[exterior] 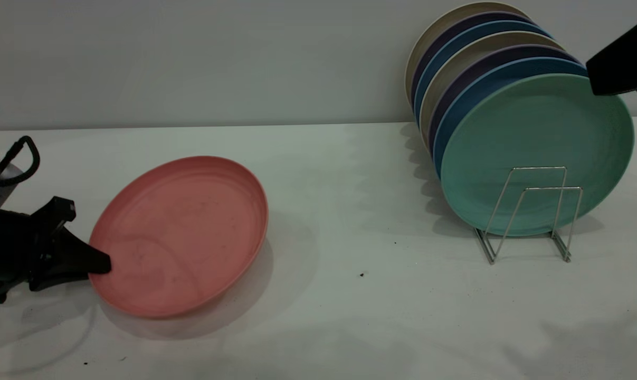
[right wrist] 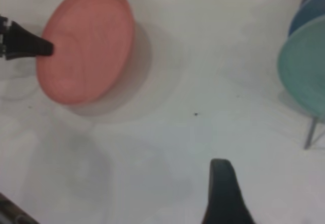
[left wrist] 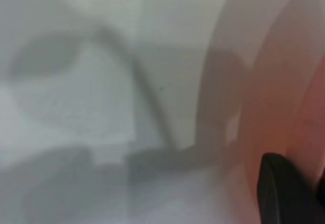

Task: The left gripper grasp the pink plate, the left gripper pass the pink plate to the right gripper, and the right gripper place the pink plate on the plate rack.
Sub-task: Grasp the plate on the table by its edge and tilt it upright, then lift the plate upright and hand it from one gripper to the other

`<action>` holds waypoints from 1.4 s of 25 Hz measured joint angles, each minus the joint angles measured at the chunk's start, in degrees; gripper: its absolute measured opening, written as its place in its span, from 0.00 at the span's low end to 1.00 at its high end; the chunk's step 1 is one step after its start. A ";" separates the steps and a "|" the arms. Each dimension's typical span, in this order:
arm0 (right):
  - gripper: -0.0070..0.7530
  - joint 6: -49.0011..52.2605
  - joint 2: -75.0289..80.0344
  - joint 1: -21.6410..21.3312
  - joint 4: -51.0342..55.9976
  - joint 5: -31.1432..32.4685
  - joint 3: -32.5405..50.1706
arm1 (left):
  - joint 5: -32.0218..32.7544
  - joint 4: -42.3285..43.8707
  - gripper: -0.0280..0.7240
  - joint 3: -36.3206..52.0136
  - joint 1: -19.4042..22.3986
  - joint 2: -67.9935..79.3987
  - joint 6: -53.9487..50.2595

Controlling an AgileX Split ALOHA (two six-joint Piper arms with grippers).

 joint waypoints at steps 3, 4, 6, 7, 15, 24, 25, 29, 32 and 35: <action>0.67 0.00 0.00 0.00 1.51 0.81 0.00 | 0.00 0.00 0.06 0.00 0.00 -1.82 0.06; 0.67 -0.06 0.00 0.00 2.12 0.89 0.00 | 0.00 0.00 0.06 0.00 -0.11 -2.76 0.06; 0.67 -0.77 0.00 0.00 3.31 0.89 0.00 | 0.00 0.00 0.06 0.00 -0.59 -4.91 0.12; 0.67 -1.58 0.12 0.00 4.17 0.89 0.00 | 0.00 0.00 0.06 0.00 -1.09 -5.78 0.12; 0.67 -12.33 8.91 0.00 14.82 1.76 -0.10 | -0.18 0.24 0.06 -1.60 -9.87 -9.63 -1.34; 0.67 -26.26 21.58 0.00 30.26 8.05 -0.43 | 0.06 0.58 0.06 -4.15 -19.61 -12.28 -5.24; 0.67 -27.07 22.73 0.00 30.98 8.65 -0.43 | 0.11 0.58 0.06 -4.34 -20.88 -12.28 -5.48; 0.67 -28.22 25.74 0.00 31.67 9.21 -0.48 | 0.05 0.73 0.06 -4.94 -25.46 -12.28 -5.88; 0.67 -28.44 26.21 0.00 31.81 9.55 -0.47 | 0.05 0.80 0.06 -4.96 -28.21 -12.28 -5.94; 0.67 -28.55 26.21 0.00 32.00 9.72 -0.47 | 0.05 0.85 0.06 -5.14 -30.13 -12.28 -6.66</action>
